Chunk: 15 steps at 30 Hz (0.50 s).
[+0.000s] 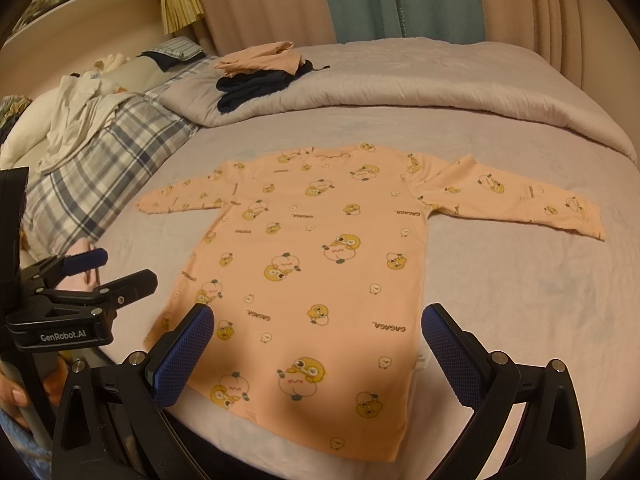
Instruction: Fold small clothes
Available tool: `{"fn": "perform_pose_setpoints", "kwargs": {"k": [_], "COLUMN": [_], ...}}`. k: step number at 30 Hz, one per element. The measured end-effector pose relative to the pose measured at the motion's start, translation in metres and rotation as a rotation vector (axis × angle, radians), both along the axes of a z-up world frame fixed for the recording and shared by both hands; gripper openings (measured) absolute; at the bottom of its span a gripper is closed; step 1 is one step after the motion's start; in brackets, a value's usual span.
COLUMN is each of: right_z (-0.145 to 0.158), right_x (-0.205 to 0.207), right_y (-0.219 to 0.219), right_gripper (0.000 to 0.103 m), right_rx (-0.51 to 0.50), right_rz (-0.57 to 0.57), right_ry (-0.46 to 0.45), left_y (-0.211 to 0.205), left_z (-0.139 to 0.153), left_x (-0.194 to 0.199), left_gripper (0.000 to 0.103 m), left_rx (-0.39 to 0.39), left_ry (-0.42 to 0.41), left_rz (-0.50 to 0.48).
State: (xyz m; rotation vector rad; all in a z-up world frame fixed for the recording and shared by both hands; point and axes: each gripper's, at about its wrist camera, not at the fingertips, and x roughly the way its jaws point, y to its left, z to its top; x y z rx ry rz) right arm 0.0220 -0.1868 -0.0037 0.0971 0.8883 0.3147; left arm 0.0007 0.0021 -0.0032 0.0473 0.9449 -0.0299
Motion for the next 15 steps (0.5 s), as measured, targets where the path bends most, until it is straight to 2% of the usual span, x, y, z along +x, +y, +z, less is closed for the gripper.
{"fn": "perform_pose_setpoints", "kwargs": {"k": [15], "right_z": [-0.0056], "right_x": [0.0001], "right_y": [0.0019], "right_gripper": [0.103], "right_rx": [0.002], "right_rz": [0.001], "right_ry": [0.008], "left_y": [-0.0029], "left_z": [-0.0038], "left_x": [0.0035], "left_gripper": [0.103], "left_rx": [0.006], "left_ry": [0.014], "left_rz": [-0.003]}}
